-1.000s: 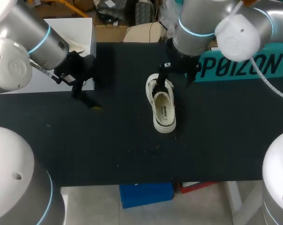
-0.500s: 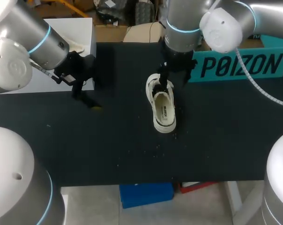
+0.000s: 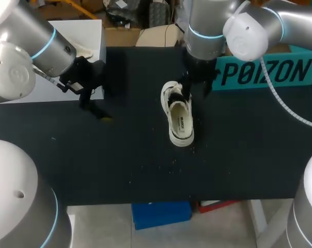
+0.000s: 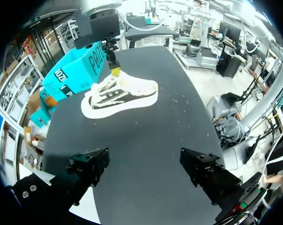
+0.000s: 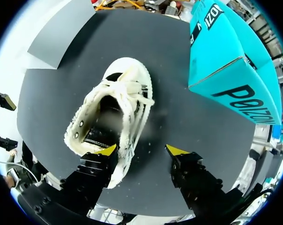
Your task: Take the shoe out of the shoebox, open the shoe tongue, remove and reinsert the insole, then place the shoe into the shoebox
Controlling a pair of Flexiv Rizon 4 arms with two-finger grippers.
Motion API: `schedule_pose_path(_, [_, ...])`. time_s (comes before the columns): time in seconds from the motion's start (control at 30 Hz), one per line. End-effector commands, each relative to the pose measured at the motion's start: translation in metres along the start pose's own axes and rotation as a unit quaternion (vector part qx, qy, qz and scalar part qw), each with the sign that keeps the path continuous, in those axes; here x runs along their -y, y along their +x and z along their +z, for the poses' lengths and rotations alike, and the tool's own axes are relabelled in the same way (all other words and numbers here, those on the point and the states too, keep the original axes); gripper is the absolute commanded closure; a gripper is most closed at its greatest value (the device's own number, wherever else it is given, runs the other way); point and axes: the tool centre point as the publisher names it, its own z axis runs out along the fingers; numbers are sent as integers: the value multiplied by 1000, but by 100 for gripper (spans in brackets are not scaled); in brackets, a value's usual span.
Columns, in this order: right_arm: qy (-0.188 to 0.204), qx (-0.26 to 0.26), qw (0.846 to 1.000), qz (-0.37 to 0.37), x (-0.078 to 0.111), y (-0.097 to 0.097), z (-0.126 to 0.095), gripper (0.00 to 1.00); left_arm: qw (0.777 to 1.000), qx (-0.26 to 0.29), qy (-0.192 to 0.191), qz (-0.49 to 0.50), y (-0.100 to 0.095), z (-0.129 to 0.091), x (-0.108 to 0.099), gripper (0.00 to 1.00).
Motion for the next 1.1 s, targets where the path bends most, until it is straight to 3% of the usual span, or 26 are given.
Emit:
schedule_pose_path(0.03, [4, 2, 1000, 1, 0, 3, 8, 42, 1000, 2, 0, 1, 1, 1, -1, 0])
schedule_pose_path(0.17, [12, 7, 1000, 3, 2, 4, 14, 42, 1000, 2, 0, 1, 1, 1, -1, 0])
schedule_pose_path(0.33, [5, 47, 999, 2, 3, 4, 18, 58, 1000, 2, 0, 1, 1, 1, -1, 0])
schedule_pose_path(0.57, [8, 47, 999, 7, 3, 9, 31, 53, 1000, 2, 0, 1, 1, 1, -1, 0])
schedule_pose_path(1.1, [18, 62, 998, 10, 3, 10, 46, 55, 1000, 2, 0, 1, 1, 1, -1, 0])
